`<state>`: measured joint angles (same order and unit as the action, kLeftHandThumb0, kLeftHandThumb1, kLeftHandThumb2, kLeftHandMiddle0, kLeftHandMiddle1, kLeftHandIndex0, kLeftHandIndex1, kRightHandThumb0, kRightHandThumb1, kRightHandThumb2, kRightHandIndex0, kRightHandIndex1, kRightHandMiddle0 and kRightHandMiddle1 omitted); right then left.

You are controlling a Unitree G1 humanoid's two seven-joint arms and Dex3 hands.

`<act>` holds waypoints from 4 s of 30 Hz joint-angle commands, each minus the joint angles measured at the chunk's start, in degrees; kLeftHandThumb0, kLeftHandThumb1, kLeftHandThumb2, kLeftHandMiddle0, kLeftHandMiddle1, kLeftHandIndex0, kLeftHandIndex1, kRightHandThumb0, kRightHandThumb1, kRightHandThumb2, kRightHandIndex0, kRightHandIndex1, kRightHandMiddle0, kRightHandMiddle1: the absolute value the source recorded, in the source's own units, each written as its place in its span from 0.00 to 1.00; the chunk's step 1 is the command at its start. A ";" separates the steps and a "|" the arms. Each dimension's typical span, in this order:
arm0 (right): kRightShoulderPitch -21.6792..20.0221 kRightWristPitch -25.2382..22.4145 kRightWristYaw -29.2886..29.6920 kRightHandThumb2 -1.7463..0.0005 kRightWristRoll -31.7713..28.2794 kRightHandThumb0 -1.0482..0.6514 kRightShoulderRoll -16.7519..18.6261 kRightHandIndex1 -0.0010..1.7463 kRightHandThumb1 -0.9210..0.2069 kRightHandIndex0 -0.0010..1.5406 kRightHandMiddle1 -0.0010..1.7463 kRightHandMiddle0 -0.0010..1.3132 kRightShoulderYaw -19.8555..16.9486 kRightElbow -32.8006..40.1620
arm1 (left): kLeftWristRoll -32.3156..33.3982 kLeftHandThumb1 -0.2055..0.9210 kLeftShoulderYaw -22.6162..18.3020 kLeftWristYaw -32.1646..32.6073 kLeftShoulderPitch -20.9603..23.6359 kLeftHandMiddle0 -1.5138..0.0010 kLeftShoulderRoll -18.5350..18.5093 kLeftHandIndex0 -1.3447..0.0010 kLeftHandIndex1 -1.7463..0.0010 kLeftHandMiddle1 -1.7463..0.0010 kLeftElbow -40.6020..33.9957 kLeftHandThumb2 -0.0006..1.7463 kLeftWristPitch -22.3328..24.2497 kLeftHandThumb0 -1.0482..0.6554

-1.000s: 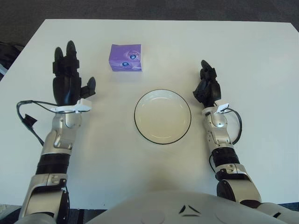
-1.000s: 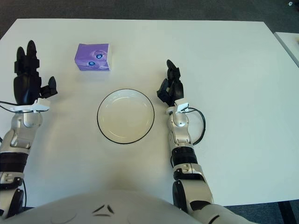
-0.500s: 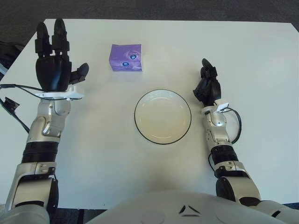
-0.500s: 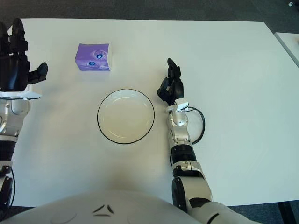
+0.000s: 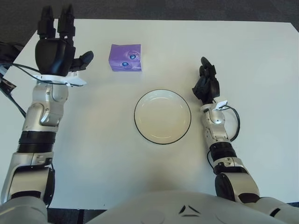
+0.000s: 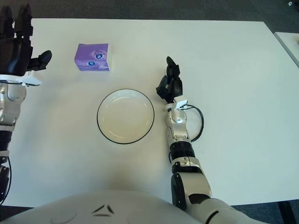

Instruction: Put the tissue paper into the plate.

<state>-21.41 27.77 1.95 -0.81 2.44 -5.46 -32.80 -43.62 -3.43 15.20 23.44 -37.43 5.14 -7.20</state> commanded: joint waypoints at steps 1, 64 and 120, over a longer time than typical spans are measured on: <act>4.42 -2.59 0.33 0.43 -0.63 0.22 0.87 0.00 0.00 0.12 0.20 0.00 -0.23 -5.79 | -1.19 1.00 1.42 -1.63 2.23 1.00 -2.30 1.00 1.00 1.00 1.10 0.57 0.03 0.13; 0.02 1.54 0.28 0.42 -0.51 0.22 -0.13 0.00 0.00 0.12 0.20 0.00 -1.52 -14.38 | -6.82 1.00 33.91 -6.22 47.39 1.00 7.97 1.00 0.90 1.00 65.77 0.48 -16.48 0.00; -1.58 2.41 1.53 0.42 -0.26 0.21 -0.57 0.00 0.00 0.11 0.21 0.00 -1.81 -18.19 | -3.47 1.00 39.53 -20.68 47.78 1.00 15.10 1.00 0.89 1.00 70.04 0.48 -9.60 0.00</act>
<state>-29.60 33.09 3.14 -0.83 1.17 -7.12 -45.41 -46.09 35.15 -4.92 70.78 -22.40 74.65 -17.56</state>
